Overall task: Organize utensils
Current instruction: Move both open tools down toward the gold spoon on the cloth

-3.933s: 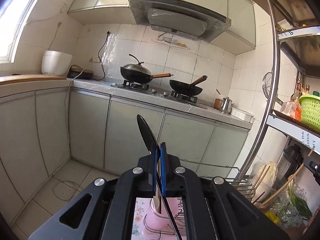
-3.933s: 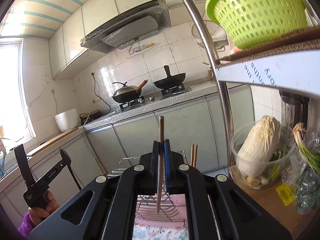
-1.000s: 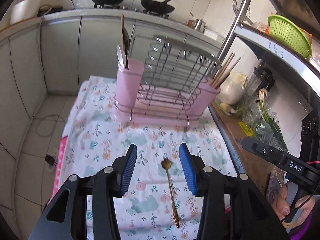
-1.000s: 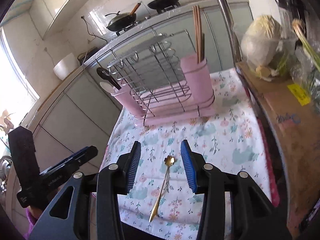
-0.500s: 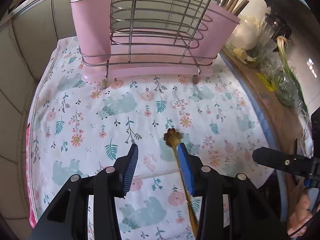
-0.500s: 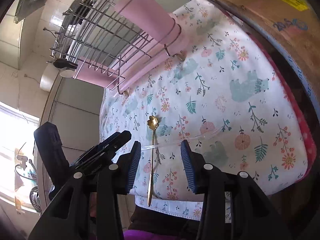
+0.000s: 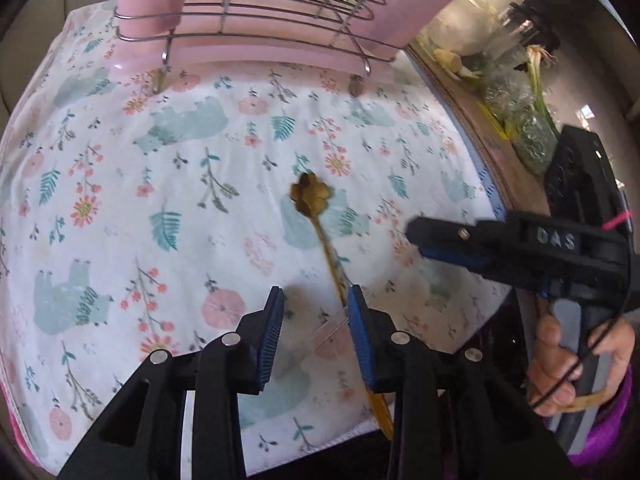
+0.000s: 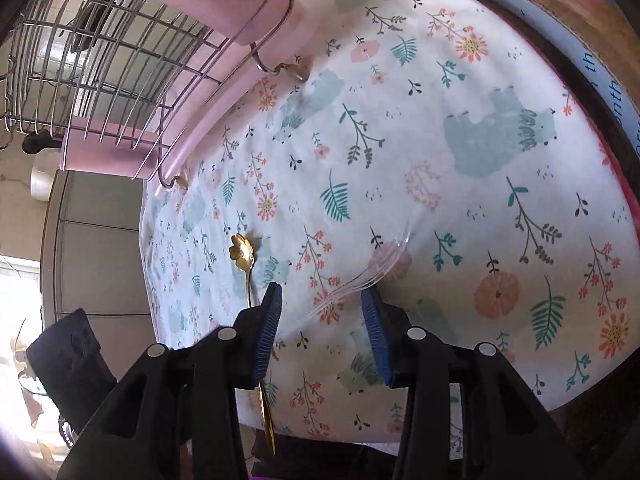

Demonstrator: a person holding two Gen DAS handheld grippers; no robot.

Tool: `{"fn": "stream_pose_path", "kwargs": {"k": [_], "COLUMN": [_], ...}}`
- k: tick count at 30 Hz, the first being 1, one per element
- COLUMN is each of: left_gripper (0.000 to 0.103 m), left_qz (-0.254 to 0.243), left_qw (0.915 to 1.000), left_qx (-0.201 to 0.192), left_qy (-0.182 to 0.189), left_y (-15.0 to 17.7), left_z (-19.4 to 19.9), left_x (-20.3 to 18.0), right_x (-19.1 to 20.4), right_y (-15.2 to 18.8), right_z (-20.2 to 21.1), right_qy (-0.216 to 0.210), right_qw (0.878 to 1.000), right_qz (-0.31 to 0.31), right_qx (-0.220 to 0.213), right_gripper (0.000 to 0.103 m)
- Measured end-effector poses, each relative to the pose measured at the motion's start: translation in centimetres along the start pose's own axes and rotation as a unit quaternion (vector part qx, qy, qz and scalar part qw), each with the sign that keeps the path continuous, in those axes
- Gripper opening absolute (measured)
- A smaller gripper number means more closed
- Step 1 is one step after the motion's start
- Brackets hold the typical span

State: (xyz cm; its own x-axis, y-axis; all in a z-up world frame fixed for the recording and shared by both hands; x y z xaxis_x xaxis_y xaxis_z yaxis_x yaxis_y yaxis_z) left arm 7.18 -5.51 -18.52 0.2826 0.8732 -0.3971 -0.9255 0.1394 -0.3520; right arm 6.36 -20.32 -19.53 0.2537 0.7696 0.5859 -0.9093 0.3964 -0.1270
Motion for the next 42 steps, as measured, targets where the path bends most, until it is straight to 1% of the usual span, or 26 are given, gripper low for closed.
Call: {"fn": "stream_pose_path", "kwargs": {"k": [5,8,9,11,12,13,15,17,18,20,22,24,25,26,27,31,33,36,42], "left_gripper": [0.032,0.032,0.032,0.032,0.032,0.032,0.032,0.033,0.033,0.033,0.033,0.033,0.032,0.032,0.032,0.032,0.033,0.033,0.033], "left_qz": [-0.033,-0.033,-0.028,-0.024,-0.022,-0.018,-0.012,-0.003,0.003,0.028,0.054,0.078,0.089,0.094,0.092,0.08,0.078,0.081,0.081], "left_qw": [0.9978,0.9961,0.9958,0.9961,0.9966,0.9978,0.9997,0.9981,0.9955,0.9891,0.9821,0.9758,0.9739,0.9735,0.9727,0.9702,0.9691,0.9677,0.965], "left_qx": [0.022,0.027,0.029,0.029,0.027,0.019,-0.007,-0.046,-0.062,-0.083,-0.094,-0.092,-0.087,-0.088,-0.092,-0.09,-0.083,-0.075,-0.071], "left_qy": [0.053,0.077,0.082,0.08,0.074,0.06,0.021,-0.04,-0.071,-0.118,-0.154,-0.183,-0.19,-0.189,-0.192,-0.21,-0.219,-0.227,-0.239], "left_y": [1.8,2.0,2.0,2.0,1.9,1.8,1.5,1.0,0.7,0.5,0.6,1.0,1.3,1.7,1.9,1.9,1.6,1.8,1.8], "left_z": [-0.3,-0.1,-0.2,-0.3,-0.2,-0.1,0.6,1.5,1.9,2.5,2.9,2.9,2.7,2.8,2.9,2.6,2.4,2.4,2.3], "left_x": [-2.9,-3.3,-3.2,-2.9,-2.7,-2.5,-1.6,-0.4,0.3,1.7,3.0,4.2,4.9,5.2,5.2,4.9,4.7,4.7,4.6], "right_x": [0.9,1.4,1.5,1.5,1.5,1.6,1.8,2.0,2.1,2.3,2.4,2.6,2.6,2.8,3.0,3.6,3.7,3.8,3.5], "right_y": [-1.0,-1.6,-1.8,-2.1,-2.1,-2.1,-1.9,-1.5,-1.3,-0.9,-0.6,-0.4,-0.3,-0.2,-0.1,0.1,0.2,0.3,0.2], "right_z": [-0.5,-0.6,-0.7,-1.0,-1.1,-1.1,-1.1,-1.1,-1.1,-1.2,-1.3,-1.4,-1.4,-1.6,-1.7,-2.2,-2.2,-2.4,-1.9], "right_qy": [0.026,0.027,0.03,0.032,0.032,0.034,0.041,0.052,0.057,0.068,0.075,0.082,0.086,0.091,0.097,0.118,0.124,0.118,0.097], "right_qw": [0.999,0.998,0.998,0.997,0.997,0.996,0.994,0.991,0.989,0.986,0.984,0.981,0.979,0.977,0.975,0.968,0.965,0.964,0.966], "right_qz": [0.025,0.04,0.045,0.052,0.057,0.066,0.088,0.112,0.124,0.141,0.15,0.165,0.174,0.18,0.186,0.208,0.218,0.223,0.225], "right_qx": [-0.019,-0.036,-0.04,-0.044,-0.047,-0.049,-0.052,-0.056,-0.059,-0.064,-0.065,-0.069,-0.07,-0.071,-0.073,-0.077,-0.077,-0.078,-0.077], "right_gripper": [0.043,0.043,0.043,0.043,0.043,0.043,0.043,0.042,0.042,0.042,0.042,0.042,0.042,0.042,0.042,0.042,0.042,0.042,0.042]}}
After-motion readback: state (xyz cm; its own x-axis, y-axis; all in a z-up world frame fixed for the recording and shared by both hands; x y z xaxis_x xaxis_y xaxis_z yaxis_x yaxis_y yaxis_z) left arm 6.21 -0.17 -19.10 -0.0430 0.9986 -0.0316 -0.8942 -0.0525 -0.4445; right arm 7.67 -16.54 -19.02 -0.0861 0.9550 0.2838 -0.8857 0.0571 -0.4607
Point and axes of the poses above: each gripper's, at about its wrist camera, not at the fingertips, and z roughly against the way its jaws point, x to its left, y to its underside, the point moved 5 cm from there along -z, roughly the way its jaws point, and after that the axes turned 1 degree about -x, right-handed, at the moved point
